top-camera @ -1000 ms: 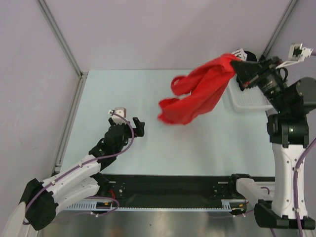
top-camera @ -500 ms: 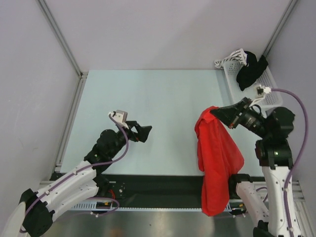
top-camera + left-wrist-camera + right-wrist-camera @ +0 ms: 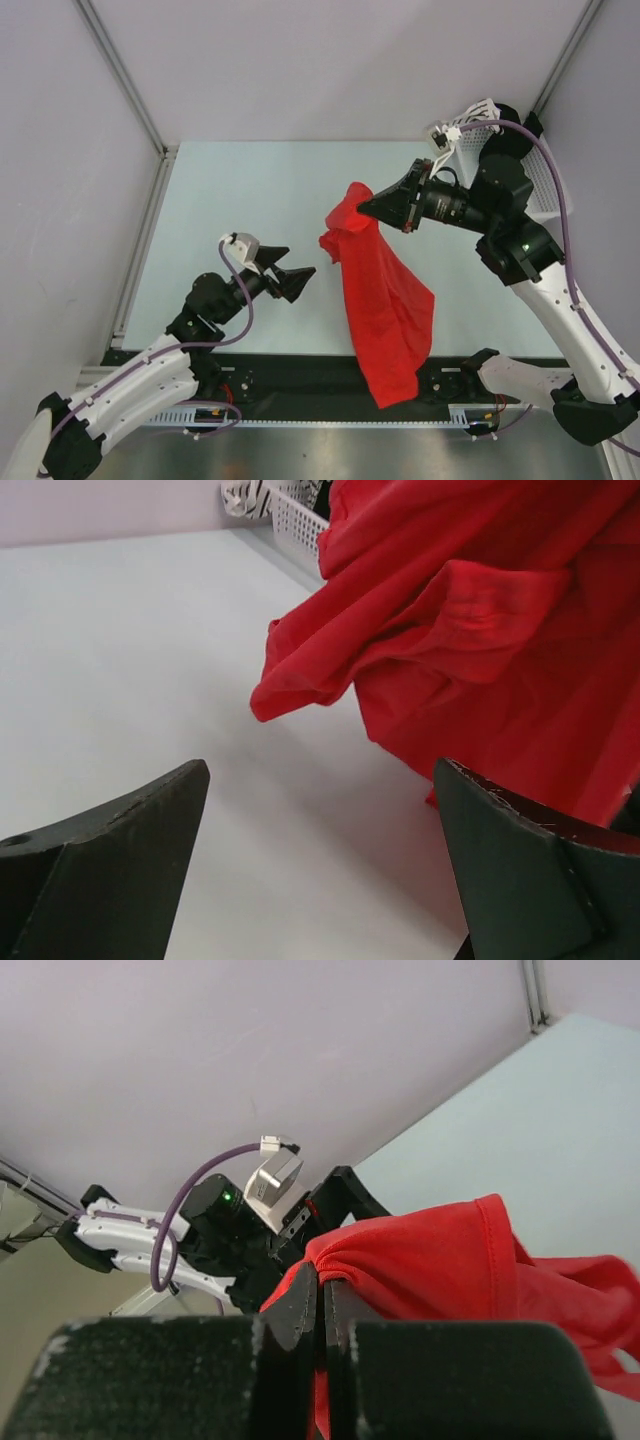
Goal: Fold and stack the tank tops
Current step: Move the tank top to the center of the board, then flatten the tank top out
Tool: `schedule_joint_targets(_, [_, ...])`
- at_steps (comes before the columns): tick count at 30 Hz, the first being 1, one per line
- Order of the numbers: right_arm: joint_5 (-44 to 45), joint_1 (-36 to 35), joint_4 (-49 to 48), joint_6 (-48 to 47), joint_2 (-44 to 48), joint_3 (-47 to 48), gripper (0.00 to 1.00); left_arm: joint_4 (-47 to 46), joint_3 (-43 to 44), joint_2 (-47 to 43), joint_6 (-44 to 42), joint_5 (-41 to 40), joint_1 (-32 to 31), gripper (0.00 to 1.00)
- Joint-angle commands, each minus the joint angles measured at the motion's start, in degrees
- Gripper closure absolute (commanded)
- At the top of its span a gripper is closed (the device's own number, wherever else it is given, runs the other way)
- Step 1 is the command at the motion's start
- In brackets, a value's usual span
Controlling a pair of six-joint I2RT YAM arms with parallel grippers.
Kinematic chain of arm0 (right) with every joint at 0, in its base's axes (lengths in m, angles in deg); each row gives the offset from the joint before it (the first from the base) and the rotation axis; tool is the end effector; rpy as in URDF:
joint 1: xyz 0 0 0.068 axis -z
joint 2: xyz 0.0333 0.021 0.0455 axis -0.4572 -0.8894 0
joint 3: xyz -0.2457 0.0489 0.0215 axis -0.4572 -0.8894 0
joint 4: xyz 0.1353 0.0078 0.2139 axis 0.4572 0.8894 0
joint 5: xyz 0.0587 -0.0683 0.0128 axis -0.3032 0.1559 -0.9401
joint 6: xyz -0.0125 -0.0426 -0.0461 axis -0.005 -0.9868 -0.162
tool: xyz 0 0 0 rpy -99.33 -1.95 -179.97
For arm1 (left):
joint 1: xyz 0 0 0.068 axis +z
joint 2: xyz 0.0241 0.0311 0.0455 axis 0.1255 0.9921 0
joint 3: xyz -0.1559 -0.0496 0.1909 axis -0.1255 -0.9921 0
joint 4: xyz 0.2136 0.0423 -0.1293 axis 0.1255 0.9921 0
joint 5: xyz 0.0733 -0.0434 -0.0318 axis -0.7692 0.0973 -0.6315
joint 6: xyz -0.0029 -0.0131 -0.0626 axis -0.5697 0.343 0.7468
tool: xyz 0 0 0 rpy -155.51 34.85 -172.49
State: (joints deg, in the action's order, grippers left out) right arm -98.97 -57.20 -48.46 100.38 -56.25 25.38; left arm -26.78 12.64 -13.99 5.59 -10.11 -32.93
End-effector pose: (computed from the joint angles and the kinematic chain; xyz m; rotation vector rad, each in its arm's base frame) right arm 0.1819 0.1397 0.4448 -0.5997 1.6551 1.2552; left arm 0.1466 -0.1298 0.2454 0.3823 1.5461 -0.8761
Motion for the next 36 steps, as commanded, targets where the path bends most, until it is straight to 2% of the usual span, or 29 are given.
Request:
schedule_joint_targets(1, [3.68,-1.99,-1.01,-5.01,0.37,4.66,1.0,-3.6,-1.4,-3.58,-1.83,1.83,-0.29,0.0])
schedule_joint_targets(4, [7.79,-1.21,0.3,-6.94,1.94,2.91,1.0,-3.25,-2.54,-6.66,-1.91,-0.63,-0.29,0.0])
schedule_joint_targets(6, [8.34,1.85,-0.3,-6.34,3.08,-0.6,1.0,-2.46,-2.81,-7.45,-1.48,-2.4,-0.29,0.0])
schedule_joint_targets(8, [8.34,4.5,-1.1,-4.49,4.23,-5.5,0.77,-2.02,-2.46,-6.85,-1.48,-2.57,-0.29,0.0])
schedule_joint_targets(9, [8.77,7.03,-1.1,-4.05,4.58,-7.01,0.61,-1.93,-2.2,-5.71,-1.48,-2.66,-0.29,0.0])
schedule_joint_targets(10, [10.78,8.02,-0.93,-3.61,4.76,-8.85,0.33,-1.67,-1.59,-5.09,-1.3,-2.75,-0.29,0.0])
schedule_joint_targets(11, [12.45,8.98,0.73,-3.0,4.76,-10.09,0.25,-1.06,-1.24,-4.3,-1.3,-2.84,-0.29,0.0])
schedule_joint_targets(12, [14.12,10.3,2.23,-3.17,4.5,-11.84,0.23,-0.7,-0.88,-2.9,-1.21,-3.62,-0.29,0.0])
schedule_joint_targets(15, [18.87,9.88,7.06,-5.98,2.92,-13.7,0.22,1.23,0.52,0.35,-0.95,-5.03,-0.29,0.0])
schedule_joint_targets(20, [27.83,3.03,10.32,-6.78,1.86,-22.04,0.2,6.06,5.27,7.47,-0.42,-8.03,-0.29,0.0])
schedule_joint_targets(21, [31.24,2.32,10.5,-5.73,2.04,-23.36,0.2,6.07,5.62,10.01,-0.33,-7.24,-0.29,0.0])
schedule_joint_targets(24, [34.0,1.35,9.45,-3.61,4.39,-30.39,0.26,6.25,7.73,14.76,-0.16,-4.09,-0.29,0.0])
schedule_joint_targets(28, [32.07,0.56,7.43,-0.71,8.18,-37.43,0.31,5.54,9.14,18.47,-0.16,0.05,-0.29,0.0])
schedule_joint_targets(29, [32.16,-0.75,7.6,-0.27,8.36,-38.92,0.3,5.02,9.23,18.91,-0.16,3.89,-0.29,0.0])
schedule_joint_targets(32, [35.57,-2.34,8.21,1.75,9.85,-40.86,0.27,2.91,10.19,19.7,-2.35,8.32,-3.35,0.0])
schedule_joint_targets(34, [38.82,-2.43,8.48,2.8,11.52,-42.88,0.26,3.34,11.42,19.79,-4.98,7.63,-8.71,0.0])
schedule_joint_targets(36, [40.94,-2.52,9.01,4.12,14.77,-43.85,0.27,2.91,11.6,20.14,-3.6,6.83,-12.15,0.0])
